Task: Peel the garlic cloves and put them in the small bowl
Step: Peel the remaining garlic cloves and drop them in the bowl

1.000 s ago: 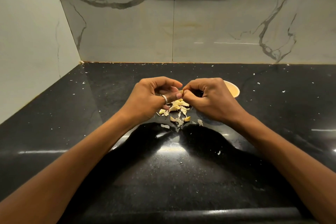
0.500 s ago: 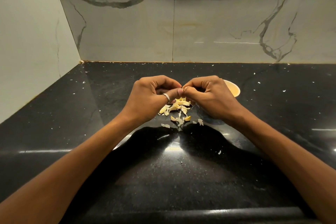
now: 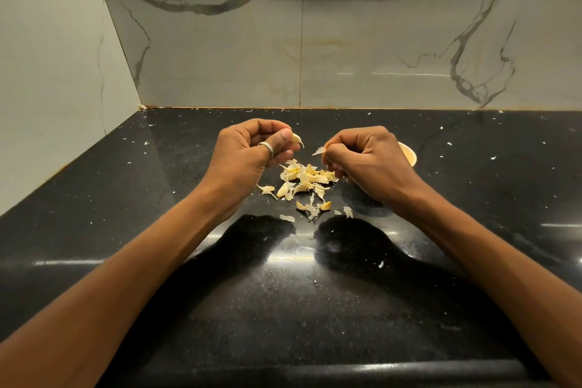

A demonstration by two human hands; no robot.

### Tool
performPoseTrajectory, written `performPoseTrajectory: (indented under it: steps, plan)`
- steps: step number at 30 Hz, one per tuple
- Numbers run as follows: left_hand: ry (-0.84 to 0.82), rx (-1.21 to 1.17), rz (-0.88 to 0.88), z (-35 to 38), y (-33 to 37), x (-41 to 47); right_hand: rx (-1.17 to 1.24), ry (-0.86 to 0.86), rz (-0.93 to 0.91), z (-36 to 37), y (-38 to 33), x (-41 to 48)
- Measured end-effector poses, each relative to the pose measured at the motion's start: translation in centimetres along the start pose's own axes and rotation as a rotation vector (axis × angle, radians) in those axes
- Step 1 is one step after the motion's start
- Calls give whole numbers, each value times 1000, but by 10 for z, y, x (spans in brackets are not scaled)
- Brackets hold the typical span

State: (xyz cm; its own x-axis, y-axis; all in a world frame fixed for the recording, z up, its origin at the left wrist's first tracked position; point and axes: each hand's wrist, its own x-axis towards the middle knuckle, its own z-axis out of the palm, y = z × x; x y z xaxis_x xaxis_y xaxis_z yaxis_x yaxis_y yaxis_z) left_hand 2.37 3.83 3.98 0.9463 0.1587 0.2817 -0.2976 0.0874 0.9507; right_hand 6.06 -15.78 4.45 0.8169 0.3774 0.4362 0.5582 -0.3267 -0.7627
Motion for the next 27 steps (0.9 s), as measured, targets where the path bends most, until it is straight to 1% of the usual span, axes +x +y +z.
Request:
performPoseTrajectory:
  steps: [4, 7, 15, 17, 19, 21, 22, 24, 27]
  plan:
    - [-29, 16, -2, 2, 1, -2, -47, -10, 25, 0, 1, 1]
    - [-71, 32, -3, 4, 1, -4, -88, -57, 44, 1, 1, 1]
    - [-107, 55, 12, 2, 1, -4, -86, -136, 91, 0, 2, 1]
    - [-126, 90, 30, 1, 0, -4, 2, -117, 126, 0, 2, 2]
    - [-151, 137, 57, 1, -1, -4, 233, -116, 221, 1, 0, 2]
    - [-171, 180, 87, 1, -1, -5, 476, -161, 309, 2, -2, 3]
    - [-177, 192, 96, 2, -1, -6, 550, -184, 326, 1, -2, 3]
    - [-187, 201, 110, 3, -1, -7, 626, -206, 321, 1, -2, 2]
    - [-176, 232, 122, 3, -1, -7, 656, -198, 302, 1, 0, 3]
